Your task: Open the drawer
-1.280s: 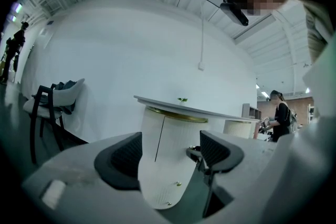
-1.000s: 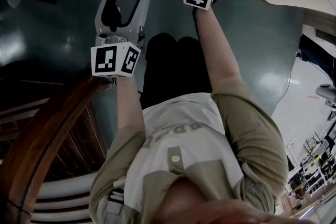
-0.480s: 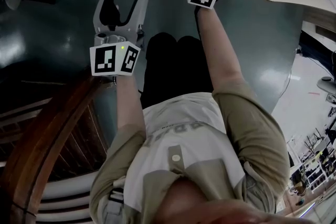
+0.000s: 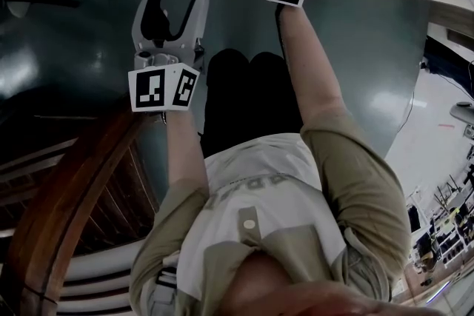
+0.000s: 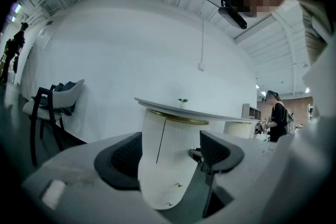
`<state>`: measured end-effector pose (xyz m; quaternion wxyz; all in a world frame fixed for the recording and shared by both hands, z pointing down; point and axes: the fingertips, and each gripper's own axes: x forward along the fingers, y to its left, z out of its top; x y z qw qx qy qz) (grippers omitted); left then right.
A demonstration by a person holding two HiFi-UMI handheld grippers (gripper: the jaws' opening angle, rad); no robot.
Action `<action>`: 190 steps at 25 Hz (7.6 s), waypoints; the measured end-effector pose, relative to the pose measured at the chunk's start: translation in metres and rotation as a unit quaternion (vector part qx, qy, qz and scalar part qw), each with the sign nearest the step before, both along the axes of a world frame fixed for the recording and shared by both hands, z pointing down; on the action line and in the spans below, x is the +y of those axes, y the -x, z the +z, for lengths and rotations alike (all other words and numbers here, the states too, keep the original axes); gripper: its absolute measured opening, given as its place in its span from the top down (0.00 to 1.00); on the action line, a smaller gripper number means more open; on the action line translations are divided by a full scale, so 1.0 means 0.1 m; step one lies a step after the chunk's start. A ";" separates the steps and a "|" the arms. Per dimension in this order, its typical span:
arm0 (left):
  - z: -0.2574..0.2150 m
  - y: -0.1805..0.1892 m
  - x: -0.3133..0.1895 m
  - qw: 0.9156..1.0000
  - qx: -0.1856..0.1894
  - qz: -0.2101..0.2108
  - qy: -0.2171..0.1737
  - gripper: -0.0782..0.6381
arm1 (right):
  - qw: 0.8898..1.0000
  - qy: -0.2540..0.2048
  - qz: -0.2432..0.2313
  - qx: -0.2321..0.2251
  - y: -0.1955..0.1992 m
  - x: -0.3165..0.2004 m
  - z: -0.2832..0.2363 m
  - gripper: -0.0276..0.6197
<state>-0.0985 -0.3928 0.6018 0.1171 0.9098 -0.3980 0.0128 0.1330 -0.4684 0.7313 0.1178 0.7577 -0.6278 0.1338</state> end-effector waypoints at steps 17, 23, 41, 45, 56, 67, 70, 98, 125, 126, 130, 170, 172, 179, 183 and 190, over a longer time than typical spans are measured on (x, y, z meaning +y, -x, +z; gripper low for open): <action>-0.09 0.01 0.05 1.000 -0.005 -0.005 0.003 0.40 | 1.000 0.012 -0.002 -0.015 -0.01 0.02 0.01 0.79; -0.13 0.06 0.08 1.000 -0.005 -0.009 0.004 0.40 | 1.000 0.015 0.000 -0.015 0.02 0.11 -0.01 0.80; -0.42 0.02 0.29 1.000 0.000 -0.009 0.003 0.40 | 0.999 0.042 -0.012 -0.014 0.25 0.70 0.04 0.80; -0.52 -0.02 0.36 1.000 0.002 -0.005 0.004 0.40 | 0.998 0.055 -0.013 -0.014 0.28 0.85 0.10 0.80; -0.92 -0.13 0.54 1.000 0.004 0.008 -0.002 0.40 | 0.997 0.077 -0.013 -0.025 0.38 1.22 0.00 0.79; -1.11 -0.07 0.61 1.000 0.009 0.010 -0.005 0.40 | 0.994 0.107 -0.014 -0.028 0.50 1.48 0.05 0.79; -1.12 -0.06 0.66 1.000 0.008 0.010 -0.004 0.40 | 0.993 0.110 -0.014 -0.029 0.52 1.55 0.04 0.79; -1.09 0.26 0.99 1.000 -0.019 -0.018 0.015 0.40 | 0.988 0.142 -0.028 -0.044 0.67 2.07 0.10 0.79; -0.95 0.14 1.03 0.999 -0.026 -0.027 0.027 0.40 | 0.988 0.140 -0.042 -0.044 0.81 2.36 0.10 0.80; -0.94 0.14 1.03 0.999 -0.026 -0.027 0.027 0.40 | 0.988 0.139 -0.042 -0.044 0.80 2.37 0.10 0.80; -0.92 0.12 1.05 0.999 -0.026 -0.027 0.030 0.40 | 0.989 0.137 -0.046 -0.042 0.80 2.38 0.10 0.80; -2.03 0.03 0.97 0.999 -0.032 -0.005 0.022 0.40 | 0.991 0.125 -0.043 -0.017 0.48 2.63 -1.17 0.61; -2.19 0.02 0.94 0.999 -0.034 -0.003 0.014 0.40 | 0.993 0.113 -0.035 -0.012 0.38 2.60 -1.40 0.61; -2.82 -0.20 0.75 0.999 -0.025 0.002 -0.021 0.40 | 0.997 0.071 0.001 0.003 -0.07 2.47 -2.16 0.62; -3.26 -0.33 0.66 0.999 -0.012 0.011 -0.052 0.40 | 0.999 0.026 0.015 0.026 -0.31 2.35 -2.81 0.63; -3.79 -0.43 0.61 0.996 -0.005 0.003 -0.088 0.40 | 0.996 -0.071 0.036 0.039 -0.70 2.27 -3.98 0.68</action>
